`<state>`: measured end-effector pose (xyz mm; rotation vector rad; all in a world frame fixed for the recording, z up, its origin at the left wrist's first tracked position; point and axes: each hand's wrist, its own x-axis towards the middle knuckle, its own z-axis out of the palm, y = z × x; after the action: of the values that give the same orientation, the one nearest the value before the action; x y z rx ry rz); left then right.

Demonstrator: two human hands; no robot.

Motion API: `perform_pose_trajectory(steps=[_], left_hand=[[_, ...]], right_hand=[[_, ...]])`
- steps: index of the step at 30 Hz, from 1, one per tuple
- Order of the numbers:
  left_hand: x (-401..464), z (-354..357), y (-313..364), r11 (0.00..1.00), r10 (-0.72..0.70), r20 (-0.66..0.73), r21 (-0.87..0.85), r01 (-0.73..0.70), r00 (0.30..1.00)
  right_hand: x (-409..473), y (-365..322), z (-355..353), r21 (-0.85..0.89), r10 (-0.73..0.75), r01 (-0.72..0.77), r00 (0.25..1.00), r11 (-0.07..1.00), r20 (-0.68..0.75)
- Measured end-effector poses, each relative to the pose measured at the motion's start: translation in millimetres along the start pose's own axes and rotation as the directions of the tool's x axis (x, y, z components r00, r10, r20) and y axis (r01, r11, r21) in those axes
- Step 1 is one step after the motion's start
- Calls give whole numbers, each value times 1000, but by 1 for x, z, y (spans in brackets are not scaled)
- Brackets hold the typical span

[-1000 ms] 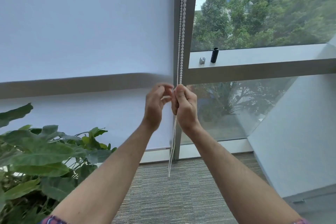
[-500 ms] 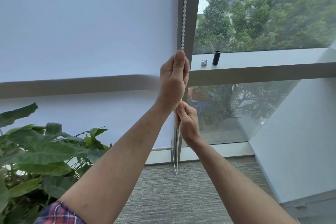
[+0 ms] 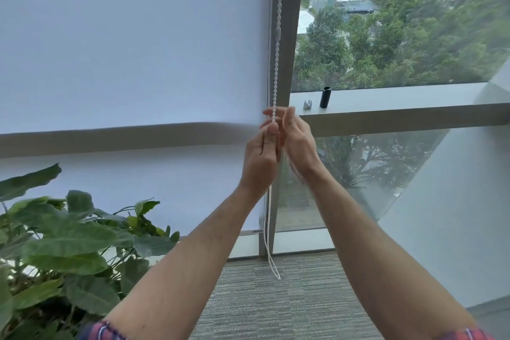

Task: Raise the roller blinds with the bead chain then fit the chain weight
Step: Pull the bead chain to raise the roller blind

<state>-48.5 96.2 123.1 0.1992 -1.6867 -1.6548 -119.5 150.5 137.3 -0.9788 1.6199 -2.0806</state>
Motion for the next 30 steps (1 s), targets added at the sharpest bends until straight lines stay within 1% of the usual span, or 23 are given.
perform_pose_trajectory(steps=[4,6,9,12,14,16,19,22,25,28,30], left_hand=[[-18,-3,-26,994,-73,9,81,72,997],[-29,-7,-40,989,-118,23,91,115,993],[-41,-13,-56,980,-177,26,98,173,984],[-47,-16,-64,971,-216,34,116,211,976],[-51,-16,-66,964,-251,61,103,244,966],[-52,-17,-68,956,-288,103,78,281,952],[-51,-23,-67,942,-336,176,63,330,925],[-46,-33,-66,938,-347,179,65,341,921],[-31,-39,-57,944,-327,103,74,321,939],[-10,-39,-35,974,-223,33,47,221,974],[0,-34,-17,988,-148,25,43,147,989]], right_hand=[[12,-33,13,181,-58,41,994,983,88],[16,-41,19,213,-67,45,993,976,98],[11,-34,29,157,-57,55,998,986,10],[2,-15,37,6,-157,159,980,987,-118],[2,-7,36,-74,-188,177,965,981,-182],[2,-2,31,-117,-198,176,956,977,-217],[-2,8,25,-172,-220,184,952,968,-215],[-13,19,20,-215,-215,170,954,962,-207],[-23,28,19,-259,-192,135,959,956,-210],[-31,38,21,-241,-186,137,964,961,-192],[-37,43,23,-248,-193,145,965,958,-179]])
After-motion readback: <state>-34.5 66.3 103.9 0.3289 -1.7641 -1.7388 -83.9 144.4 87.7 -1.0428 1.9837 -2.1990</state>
